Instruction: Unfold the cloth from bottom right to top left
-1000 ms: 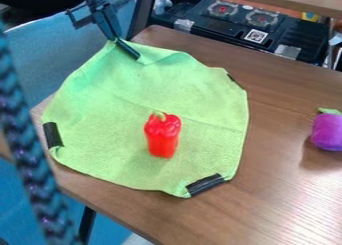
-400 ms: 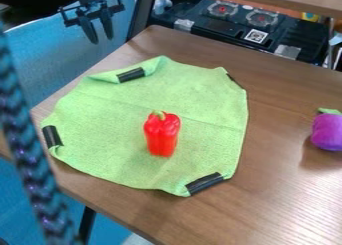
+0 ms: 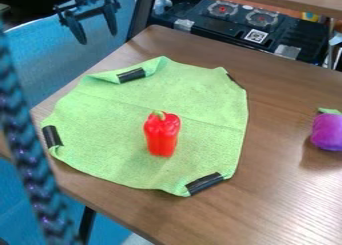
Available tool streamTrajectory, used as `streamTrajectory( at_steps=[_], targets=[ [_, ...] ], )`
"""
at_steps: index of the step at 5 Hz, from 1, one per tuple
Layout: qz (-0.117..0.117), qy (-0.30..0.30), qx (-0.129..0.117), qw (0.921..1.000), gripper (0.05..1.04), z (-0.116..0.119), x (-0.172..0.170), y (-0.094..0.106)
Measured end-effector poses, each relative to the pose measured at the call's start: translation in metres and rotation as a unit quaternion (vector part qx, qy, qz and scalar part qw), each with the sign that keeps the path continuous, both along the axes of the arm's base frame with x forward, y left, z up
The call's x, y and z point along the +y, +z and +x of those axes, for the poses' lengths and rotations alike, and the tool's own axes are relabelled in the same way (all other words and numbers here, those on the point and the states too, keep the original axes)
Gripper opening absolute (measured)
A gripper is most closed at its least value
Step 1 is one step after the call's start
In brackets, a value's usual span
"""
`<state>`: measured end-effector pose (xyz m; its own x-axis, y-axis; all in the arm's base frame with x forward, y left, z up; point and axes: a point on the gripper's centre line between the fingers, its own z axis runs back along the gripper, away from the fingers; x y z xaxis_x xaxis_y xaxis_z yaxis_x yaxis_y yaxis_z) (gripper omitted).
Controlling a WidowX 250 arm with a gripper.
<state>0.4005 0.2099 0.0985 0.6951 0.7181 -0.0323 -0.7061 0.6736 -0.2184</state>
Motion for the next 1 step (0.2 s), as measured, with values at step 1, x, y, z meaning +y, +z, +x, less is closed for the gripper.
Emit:
streamTrajectory(
  at_steps=[1],
  targets=[
    [0.012,-0.019,-0.038,0.999,1.0,-0.0109,0.0054,0.0534]
  ],
)
